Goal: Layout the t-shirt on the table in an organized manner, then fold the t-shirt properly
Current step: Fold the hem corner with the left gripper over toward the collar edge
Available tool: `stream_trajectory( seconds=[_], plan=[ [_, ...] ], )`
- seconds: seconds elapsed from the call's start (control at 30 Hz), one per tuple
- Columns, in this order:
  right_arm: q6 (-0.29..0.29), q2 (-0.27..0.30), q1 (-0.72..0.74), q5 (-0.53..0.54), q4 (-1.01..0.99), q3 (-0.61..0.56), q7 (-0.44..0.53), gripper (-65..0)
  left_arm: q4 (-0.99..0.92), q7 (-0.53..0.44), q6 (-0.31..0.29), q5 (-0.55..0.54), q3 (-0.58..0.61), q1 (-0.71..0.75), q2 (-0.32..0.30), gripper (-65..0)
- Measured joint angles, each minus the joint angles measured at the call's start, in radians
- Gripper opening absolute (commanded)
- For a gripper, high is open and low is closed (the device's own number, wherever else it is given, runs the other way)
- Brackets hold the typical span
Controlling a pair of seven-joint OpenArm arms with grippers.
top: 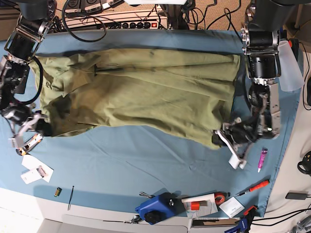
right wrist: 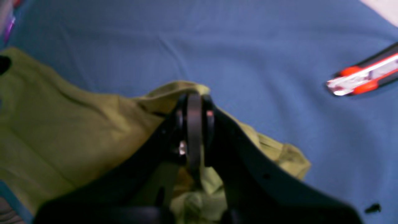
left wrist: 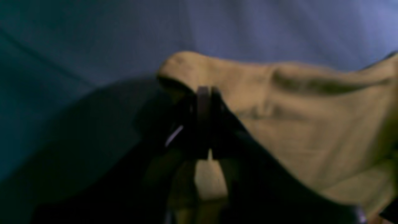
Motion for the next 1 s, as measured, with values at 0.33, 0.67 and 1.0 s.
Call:
stream_trajectory(
  seconds=[0.33, 0.67, 1.0],
  plan=[
    [0.0, 0.0, -0.011, 0.13, 0.003, 0.172, -0.143, -65.0, 0.129, 0.144, -0.039, -0.132, -0.106, 0.05, -0.001, -65.0],
    [0.0, 0.0, -0.172, 0.23, 0.163, 0.262, -0.146, -65.0, 0.406, 0.159, -0.072, -0.219, -0.171, 0.294, 0.001, -65.0],
    [0.0, 0.0, -0.348, 0.263, 0.203, 0.293, -0.143, -65.0, 0.511, 0.161, -0.098, -0.256, -0.211, 0.45, 0.003, -65.0]
  ],
)
